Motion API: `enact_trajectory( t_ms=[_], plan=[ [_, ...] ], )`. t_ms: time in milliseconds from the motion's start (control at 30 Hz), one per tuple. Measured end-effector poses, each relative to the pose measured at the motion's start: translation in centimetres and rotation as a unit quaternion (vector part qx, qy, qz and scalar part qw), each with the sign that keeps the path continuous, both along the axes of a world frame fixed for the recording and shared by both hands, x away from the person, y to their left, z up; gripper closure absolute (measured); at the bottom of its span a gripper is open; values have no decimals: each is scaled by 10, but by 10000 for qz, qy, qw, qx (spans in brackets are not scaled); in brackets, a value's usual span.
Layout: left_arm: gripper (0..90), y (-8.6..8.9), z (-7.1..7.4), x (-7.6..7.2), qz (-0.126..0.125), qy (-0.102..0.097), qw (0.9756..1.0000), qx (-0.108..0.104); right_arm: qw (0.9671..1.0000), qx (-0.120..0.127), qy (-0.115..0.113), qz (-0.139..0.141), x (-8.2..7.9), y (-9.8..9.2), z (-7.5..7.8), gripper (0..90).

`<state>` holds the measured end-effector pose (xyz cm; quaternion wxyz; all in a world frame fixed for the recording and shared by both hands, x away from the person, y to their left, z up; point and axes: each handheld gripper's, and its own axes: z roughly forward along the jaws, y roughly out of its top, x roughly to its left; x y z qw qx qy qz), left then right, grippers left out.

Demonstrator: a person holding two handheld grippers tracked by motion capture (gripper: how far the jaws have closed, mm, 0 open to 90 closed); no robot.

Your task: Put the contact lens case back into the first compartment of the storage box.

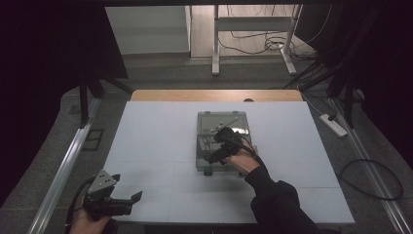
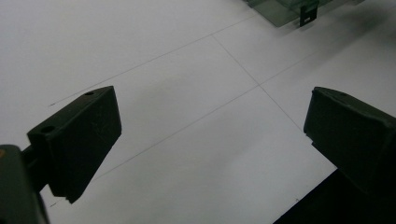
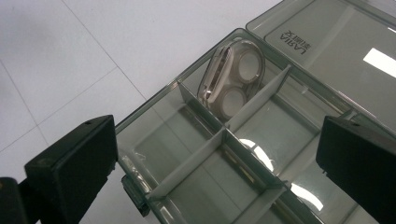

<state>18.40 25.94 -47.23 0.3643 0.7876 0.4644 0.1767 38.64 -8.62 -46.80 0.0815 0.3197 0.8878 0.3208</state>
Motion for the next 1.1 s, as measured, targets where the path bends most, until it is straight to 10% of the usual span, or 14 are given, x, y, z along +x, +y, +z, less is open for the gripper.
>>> enact_trajectory(
  t_ms=[1100],
  plan=[
    [41, -1, 0, 0, -19, -10, 10000, 8, 9995, 52, 102, 279, -26, -29, 6, 0]
  ],
)
